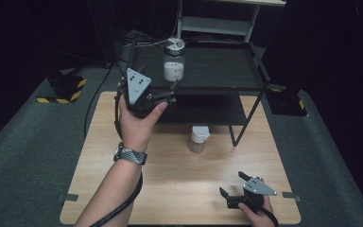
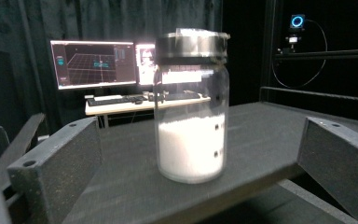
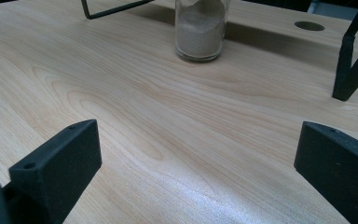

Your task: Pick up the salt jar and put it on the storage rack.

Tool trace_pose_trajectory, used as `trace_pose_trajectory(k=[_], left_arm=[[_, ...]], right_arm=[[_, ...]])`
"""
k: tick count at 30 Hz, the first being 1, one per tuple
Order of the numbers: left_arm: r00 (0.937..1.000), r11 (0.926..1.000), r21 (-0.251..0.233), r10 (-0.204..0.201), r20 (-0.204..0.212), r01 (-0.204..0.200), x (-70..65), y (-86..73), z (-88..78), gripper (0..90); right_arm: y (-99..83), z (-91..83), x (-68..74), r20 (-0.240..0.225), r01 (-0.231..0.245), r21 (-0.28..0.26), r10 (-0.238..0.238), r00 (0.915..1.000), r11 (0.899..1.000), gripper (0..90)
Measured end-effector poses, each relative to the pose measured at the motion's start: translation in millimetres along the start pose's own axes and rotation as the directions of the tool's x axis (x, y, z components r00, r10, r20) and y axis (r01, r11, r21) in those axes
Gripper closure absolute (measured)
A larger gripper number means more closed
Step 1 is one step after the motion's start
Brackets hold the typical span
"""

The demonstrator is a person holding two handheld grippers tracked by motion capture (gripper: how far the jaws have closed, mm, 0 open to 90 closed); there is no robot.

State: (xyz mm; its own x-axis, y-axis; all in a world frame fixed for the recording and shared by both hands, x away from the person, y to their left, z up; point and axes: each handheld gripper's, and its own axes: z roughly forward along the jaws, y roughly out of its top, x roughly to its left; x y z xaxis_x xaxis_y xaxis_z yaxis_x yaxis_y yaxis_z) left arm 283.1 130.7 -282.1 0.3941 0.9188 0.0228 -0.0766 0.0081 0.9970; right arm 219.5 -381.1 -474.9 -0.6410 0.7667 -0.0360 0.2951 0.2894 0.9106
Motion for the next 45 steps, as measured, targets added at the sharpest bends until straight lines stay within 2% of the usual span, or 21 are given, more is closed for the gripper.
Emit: trace_pose_trajectory(k=[9,17,23,31,41,45], left_arm=[[0.9997,0.9999,0.016,0.006,0.025,-0.006,-1.0,-25.2,-20.9,0.3],[0.9974,0.9995,0.032,0.004,0.072,-0.007,-3.9,-50.3,-39.5,0.4],[0.9951,0.9986,0.051,-0.015,0.098,0.010,-3.7,-68.6,-53.1,0.4],[0.9915,0.9967,0.080,-0.022,0.129,0.012,-1.1,-98.3,-73.0,0.4],[0.9869,0.9901,0.140,-0.036,0.157,0.013,-2.7,-133.8,-90.4,0.4],[0.9876,0.9828,0.184,-0.045,0.151,0.017,-3.3,-148.0,-95.4,0.4]], right_arm=[[0.1,-0.1,0.8,0.001,0.003,0.001,-0.003,1.0000,1.000,0.2],[0.3,0.0,1.4,0.001,0.008,0.002,-0.008,1.0000,1.000,0.2],[0.7,0.2,1.3,0.000,0.007,0.004,-0.007,1.0000,1.000,0.2],[0.6,0.1,2.2,0.001,0.014,0.004,-0.014,0.9999,1.000,0.2],[1.0,0.4,2.9,0.000,0.015,0.005,-0.015,0.9999,1.000,0.2],[0.8,0.2,3.0,-0.001,0.018,0.004,-0.018,0.9998,1.000,0.2]])
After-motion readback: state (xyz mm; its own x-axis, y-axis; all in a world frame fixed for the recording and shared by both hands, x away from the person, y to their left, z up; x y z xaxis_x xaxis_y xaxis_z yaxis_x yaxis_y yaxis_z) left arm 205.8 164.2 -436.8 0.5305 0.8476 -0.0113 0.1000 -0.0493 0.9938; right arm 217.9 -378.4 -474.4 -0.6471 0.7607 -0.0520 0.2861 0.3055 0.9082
